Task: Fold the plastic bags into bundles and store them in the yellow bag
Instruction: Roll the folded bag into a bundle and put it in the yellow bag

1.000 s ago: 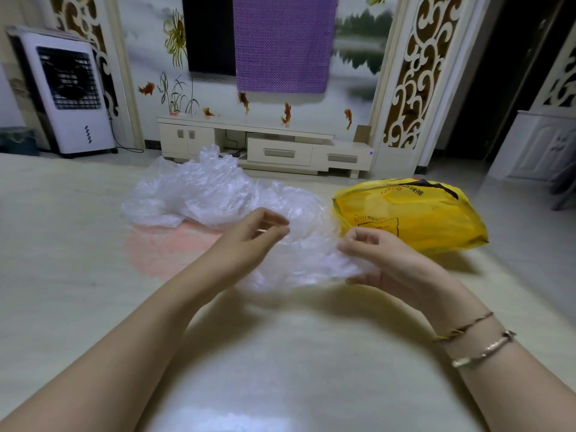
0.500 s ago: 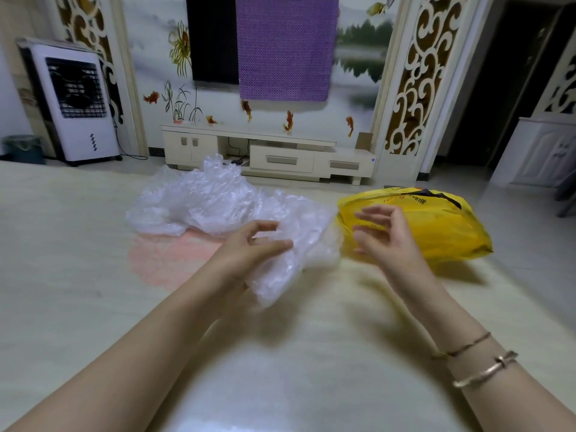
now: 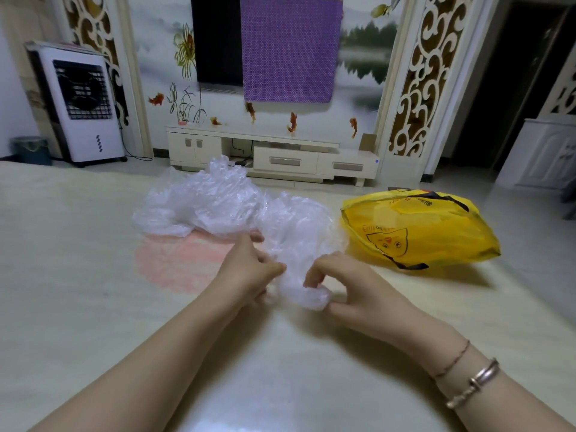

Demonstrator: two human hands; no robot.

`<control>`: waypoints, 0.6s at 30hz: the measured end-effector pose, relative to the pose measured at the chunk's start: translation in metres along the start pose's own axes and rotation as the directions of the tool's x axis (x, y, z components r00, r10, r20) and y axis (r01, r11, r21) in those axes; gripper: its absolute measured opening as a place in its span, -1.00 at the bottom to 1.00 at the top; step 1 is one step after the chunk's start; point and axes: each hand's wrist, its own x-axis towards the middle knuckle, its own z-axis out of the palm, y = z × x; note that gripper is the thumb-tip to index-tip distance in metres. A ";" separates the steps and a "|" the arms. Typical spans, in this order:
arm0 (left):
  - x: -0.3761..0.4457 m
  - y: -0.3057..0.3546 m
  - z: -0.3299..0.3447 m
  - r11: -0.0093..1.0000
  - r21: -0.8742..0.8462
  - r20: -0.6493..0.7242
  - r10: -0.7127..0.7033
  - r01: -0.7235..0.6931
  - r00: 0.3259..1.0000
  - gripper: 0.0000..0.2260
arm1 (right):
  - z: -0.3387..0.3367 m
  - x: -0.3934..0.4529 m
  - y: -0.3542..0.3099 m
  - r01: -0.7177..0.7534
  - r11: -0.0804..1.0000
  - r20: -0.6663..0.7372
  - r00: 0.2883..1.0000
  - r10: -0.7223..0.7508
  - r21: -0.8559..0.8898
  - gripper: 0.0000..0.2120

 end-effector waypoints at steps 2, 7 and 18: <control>-0.001 0.002 -0.005 0.971 0.174 -0.058 0.178 -0.165 0.982 -0.59 | -0.007 -0.003 0.000 -0.121 0.985 0.048 0.992 0.116 0.121 -0.89; -0.010 0.013 -0.005 0.969 0.015 0.217 0.239 -0.248 0.946 -0.86 | -0.013 -0.003 0.004 -0.252 0.937 0.152 0.964 0.220 0.242 -0.92; -0.009 0.003 0.011 0.971 0.218 0.247 0.043 -0.098 0.968 -0.65 | 0.008 0.013 0.017 -0.449 0.793 -0.071 0.852 0.519 0.412 -0.81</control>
